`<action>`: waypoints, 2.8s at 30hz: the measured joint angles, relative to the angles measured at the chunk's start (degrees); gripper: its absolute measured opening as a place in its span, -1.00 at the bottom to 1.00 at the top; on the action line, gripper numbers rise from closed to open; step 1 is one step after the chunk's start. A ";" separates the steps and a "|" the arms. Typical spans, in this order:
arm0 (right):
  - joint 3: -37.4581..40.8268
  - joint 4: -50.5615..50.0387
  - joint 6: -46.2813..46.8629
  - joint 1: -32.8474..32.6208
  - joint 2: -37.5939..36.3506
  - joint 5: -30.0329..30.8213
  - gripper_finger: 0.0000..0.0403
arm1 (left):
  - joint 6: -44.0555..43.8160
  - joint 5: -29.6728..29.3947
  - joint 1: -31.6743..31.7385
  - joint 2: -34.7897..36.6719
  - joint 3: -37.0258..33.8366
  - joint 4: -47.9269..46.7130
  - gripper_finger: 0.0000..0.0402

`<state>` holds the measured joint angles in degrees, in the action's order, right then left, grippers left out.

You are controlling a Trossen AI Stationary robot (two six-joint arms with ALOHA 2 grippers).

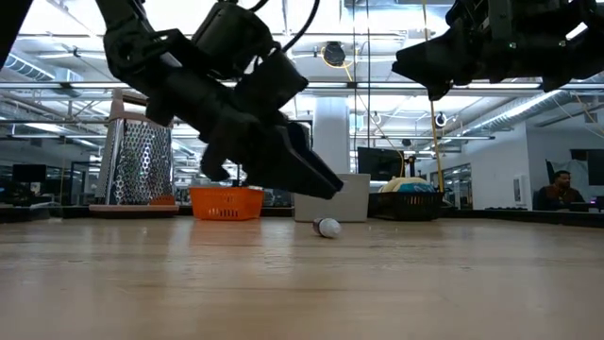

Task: Pick & Place Food Item
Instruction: Put the brown food coloring bottle into the orange bin

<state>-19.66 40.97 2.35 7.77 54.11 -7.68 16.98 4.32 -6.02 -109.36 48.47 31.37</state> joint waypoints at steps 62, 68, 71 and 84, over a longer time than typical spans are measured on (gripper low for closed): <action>-0.01 0.04 -0.95 -0.02 -0.02 0.15 -0.36 | 5.84 6.08 2.35 -6.36 3.33 -2.67 -0.01; -0.02 -0.49 -0.45 -0.02 -0.02 0.13 -0.36 | 3.53 6.07 2.88 -6.74 3.65 -2.97 -0.01; -0.02 -0.48 -0.87 -0.02 -0.02 0.13 -0.36 | 3.47 7.24 3.41 -6.76 3.65 -3.84 -0.11; -0.02 -0.87 -1.25 -0.02 -0.02 0.11 -0.36 | 0.33 4.88 4.35 -1.60 3.38 -7.40 -0.76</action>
<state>-19.68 40.10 1.10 7.75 54.08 -7.57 17.31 9.20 -1.67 -110.95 51.86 23.98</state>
